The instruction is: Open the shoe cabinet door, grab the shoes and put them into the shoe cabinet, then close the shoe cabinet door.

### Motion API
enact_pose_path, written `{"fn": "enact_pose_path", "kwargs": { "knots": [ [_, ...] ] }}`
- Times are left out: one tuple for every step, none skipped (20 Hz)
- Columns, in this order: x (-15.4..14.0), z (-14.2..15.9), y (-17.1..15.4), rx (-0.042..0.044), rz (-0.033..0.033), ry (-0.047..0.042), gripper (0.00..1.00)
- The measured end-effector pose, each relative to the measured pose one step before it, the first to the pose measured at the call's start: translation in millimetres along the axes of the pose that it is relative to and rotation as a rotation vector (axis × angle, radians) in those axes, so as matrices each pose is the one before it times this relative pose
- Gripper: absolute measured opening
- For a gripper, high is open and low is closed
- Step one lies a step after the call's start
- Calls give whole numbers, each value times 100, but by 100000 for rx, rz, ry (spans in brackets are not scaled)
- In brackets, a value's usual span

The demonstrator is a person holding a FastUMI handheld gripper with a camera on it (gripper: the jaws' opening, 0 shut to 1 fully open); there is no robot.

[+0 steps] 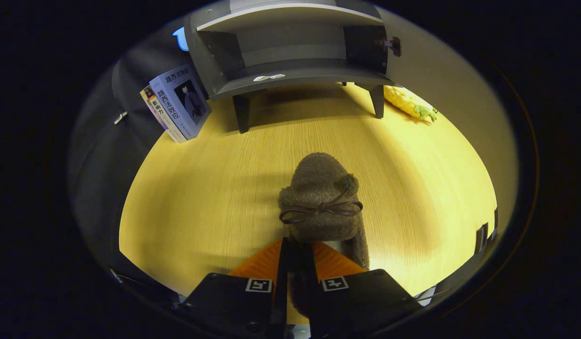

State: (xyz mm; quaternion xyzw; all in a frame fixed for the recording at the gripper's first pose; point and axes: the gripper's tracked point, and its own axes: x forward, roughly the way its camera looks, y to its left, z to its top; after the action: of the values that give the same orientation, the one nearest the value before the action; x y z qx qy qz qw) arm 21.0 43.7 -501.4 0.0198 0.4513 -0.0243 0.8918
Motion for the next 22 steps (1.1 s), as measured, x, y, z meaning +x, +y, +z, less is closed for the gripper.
{"fn": "enact_pose_path", "kwargs": {
  "knots": [
    [335, 83, 123, 50, 944, -863, 24],
    [368, 419, 135, 81, 593, -1917, 24],
    [189, 594, 101, 236, 968, -3123, 24],
    [172, 784, 307, 456, 819, -3835, 24],
    [360, 538, -144, 87, -154, -3323, 24],
    [474, 335, 1, -160, -86, -2186, 24],
    [377, 130, 55, -436, 317, -1172, 23],
    [406, 179, 128, -391, 387, -1258, 24],
    [370, 218, 47, -537, 4, -1597, 24],
    [365, 176, -93, -870, -570, -1514, 28],
    [310, 56, -200, -1194, -634, -1210, 28],
    [393, 61, -321, -1265, -1228, -975, 28],
    [293, -5, -373, -846, -1214, -652, 28],
    [310, 33, -297, -614, -1094, -576, 26],
    [205, 250, -173, -400, -292, -1485, 23],
    [358, 194, -179, -849, -434, -1893, 22],
    [341, 201, -223, -758, -114, -1645, 22],
    [258, 18, -9, 485, 363, 74, 22],
    [221, 46, -80, 849, 312, -252, 22],
    [438, 436, -634, -453, -1742, -255, 22],
    [1169, -960, 220, 629, 995, -665, 22],
    [-1701, 772, -800, -177, -557, 933, 5]
  ]
}}
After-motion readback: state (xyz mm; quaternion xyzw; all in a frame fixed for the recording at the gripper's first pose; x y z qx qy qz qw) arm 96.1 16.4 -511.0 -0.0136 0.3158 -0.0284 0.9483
